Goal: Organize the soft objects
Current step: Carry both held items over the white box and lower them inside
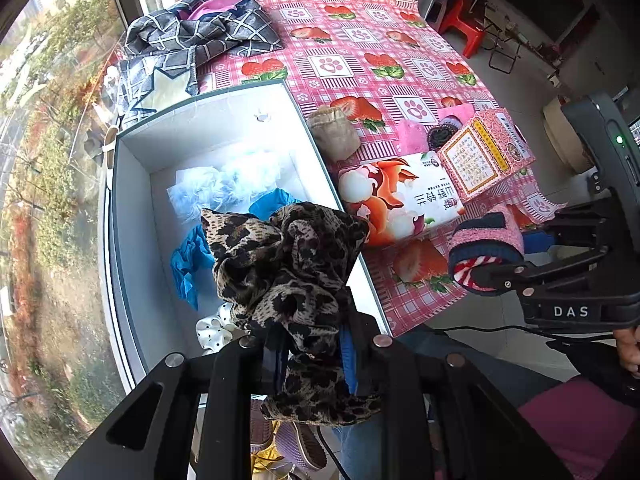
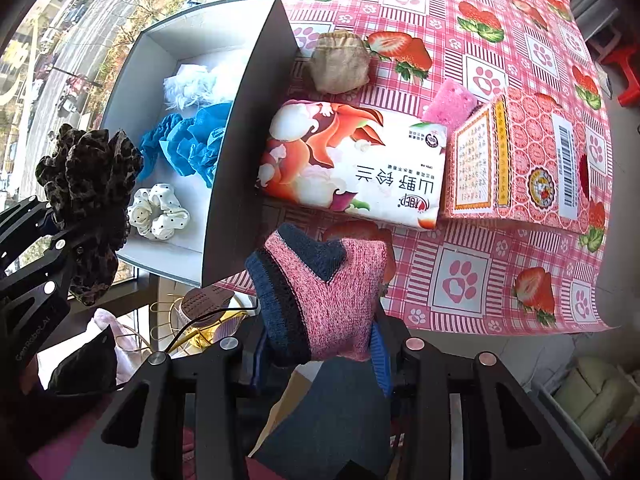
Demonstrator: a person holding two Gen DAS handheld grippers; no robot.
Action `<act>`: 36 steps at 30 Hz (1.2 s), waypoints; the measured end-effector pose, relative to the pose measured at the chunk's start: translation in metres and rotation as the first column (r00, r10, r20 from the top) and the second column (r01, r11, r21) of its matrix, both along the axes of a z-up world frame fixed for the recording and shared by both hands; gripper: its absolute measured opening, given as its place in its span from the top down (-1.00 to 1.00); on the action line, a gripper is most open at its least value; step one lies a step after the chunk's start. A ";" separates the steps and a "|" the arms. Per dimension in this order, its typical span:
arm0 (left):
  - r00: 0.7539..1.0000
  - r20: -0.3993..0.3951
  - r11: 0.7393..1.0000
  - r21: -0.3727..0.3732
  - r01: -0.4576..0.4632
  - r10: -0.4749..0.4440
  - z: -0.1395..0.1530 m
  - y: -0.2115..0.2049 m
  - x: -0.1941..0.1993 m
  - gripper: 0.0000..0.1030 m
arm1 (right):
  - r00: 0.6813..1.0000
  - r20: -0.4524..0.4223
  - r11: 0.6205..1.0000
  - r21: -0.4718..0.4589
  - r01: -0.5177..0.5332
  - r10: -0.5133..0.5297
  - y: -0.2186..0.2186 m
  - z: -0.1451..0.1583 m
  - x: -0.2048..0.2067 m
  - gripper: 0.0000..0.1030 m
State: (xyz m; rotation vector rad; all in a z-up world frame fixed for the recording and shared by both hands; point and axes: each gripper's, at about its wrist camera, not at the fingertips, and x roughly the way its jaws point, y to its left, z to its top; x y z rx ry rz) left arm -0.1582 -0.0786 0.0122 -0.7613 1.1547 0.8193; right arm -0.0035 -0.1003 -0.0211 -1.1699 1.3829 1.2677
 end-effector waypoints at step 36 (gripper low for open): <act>0.966 -0.030 0.967 -0.006 -0.256 0.256 -0.012 0.046 -0.052 0.54 | 0.987 -0.031 0.984 0.091 -0.154 0.157 0.075 0.028 -0.067 0.18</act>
